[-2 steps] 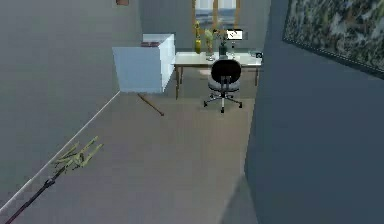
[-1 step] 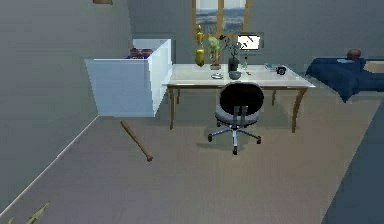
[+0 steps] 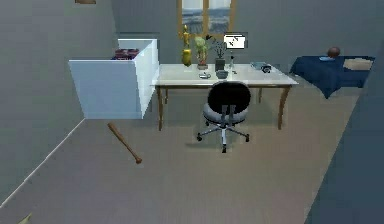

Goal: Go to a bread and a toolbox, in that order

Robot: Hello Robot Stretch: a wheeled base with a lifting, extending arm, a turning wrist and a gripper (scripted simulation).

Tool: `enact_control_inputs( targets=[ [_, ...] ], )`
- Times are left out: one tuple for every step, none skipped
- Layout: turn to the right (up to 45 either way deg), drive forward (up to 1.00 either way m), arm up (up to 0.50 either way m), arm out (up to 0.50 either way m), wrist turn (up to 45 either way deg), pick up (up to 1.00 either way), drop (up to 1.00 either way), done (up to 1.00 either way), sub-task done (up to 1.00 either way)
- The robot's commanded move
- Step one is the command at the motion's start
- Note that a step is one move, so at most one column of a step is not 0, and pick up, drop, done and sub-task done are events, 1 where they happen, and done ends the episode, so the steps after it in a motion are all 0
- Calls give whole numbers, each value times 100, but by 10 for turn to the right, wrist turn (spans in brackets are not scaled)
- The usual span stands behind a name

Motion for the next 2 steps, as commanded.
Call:
enact_control_inputs(
  targets=[
    [0, 75, 0, 0, 0, 0, 0, 0, 0],
    [240, 0, 0, 0, 0, 0, 0, 0, 0]
  ],
)
